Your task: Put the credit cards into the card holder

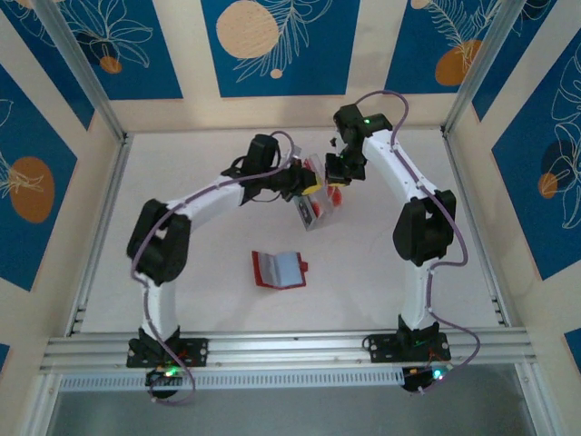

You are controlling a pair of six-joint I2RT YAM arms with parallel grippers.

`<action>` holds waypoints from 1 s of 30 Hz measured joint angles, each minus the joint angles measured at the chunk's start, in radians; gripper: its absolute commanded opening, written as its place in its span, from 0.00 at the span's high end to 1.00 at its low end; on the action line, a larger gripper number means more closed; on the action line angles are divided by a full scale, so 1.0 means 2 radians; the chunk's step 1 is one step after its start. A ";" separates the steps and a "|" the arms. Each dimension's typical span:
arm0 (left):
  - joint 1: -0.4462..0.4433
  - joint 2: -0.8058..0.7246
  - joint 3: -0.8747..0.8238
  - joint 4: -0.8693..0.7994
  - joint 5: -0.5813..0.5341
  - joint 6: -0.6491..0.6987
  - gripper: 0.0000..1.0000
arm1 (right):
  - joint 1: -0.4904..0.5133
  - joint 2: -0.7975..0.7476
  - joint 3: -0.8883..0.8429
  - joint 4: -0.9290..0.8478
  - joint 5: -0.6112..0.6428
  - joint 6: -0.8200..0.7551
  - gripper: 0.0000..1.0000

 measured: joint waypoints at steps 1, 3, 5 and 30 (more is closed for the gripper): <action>0.000 -0.025 -0.019 -0.018 -0.007 0.019 1.00 | 0.005 -0.006 -0.002 0.001 0.004 0.001 1.00; 0.000 -0.086 -0.063 -0.070 -0.023 0.056 1.00 | 0.020 -0.030 -0.017 0.008 0.013 0.001 1.00; -0.003 -0.130 -0.095 -0.113 -0.046 0.090 1.00 | 0.038 -0.066 -0.047 0.018 0.019 0.002 1.00; -0.056 -0.162 -0.286 -0.289 -0.210 0.255 1.00 | 0.182 -0.337 -0.578 0.486 -0.091 0.185 1.00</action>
